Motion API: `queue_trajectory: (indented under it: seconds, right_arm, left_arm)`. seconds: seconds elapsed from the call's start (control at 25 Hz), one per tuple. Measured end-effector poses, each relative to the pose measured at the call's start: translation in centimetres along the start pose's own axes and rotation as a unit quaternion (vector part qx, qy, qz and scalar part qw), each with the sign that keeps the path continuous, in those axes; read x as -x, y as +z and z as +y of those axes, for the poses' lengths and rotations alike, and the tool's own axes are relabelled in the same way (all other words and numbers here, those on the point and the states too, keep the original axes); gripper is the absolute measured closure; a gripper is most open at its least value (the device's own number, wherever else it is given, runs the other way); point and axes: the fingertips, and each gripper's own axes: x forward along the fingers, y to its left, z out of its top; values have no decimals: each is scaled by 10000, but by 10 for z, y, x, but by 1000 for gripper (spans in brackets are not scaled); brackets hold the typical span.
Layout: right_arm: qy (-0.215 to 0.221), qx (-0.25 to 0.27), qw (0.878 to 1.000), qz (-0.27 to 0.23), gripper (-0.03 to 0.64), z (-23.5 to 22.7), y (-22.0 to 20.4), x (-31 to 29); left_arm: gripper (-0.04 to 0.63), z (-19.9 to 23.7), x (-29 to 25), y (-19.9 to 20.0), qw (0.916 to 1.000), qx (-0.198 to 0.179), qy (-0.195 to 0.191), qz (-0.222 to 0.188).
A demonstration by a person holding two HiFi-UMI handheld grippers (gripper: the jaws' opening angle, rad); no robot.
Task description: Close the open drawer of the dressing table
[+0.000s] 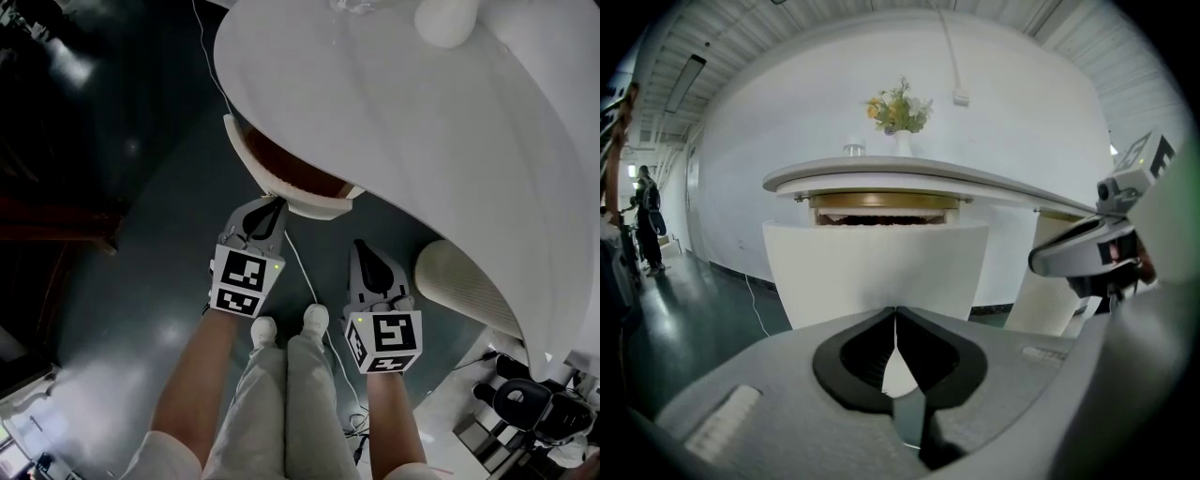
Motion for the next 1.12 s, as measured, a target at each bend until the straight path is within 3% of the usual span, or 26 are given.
queue_trajectory:
  seconds: [0.48, 0.8, 1.12]
  right_arm:
    - [-35, -109, 9999, -68, 618, -10, 5, -3]
    - [-72, -120, 9999, -40, 618, -10, 0, -1]
    - [-56, -126, 9999, -39, 618, -8, -2, 6]
  left_arm:
    - [580, 0, -27, 16, 9997, -251, 44, -10]
    - [579, 0, -46, 27, 9983, -356, 273, -372]
    - [578, -2, -62, 39, 9973, -314, 246, -611]
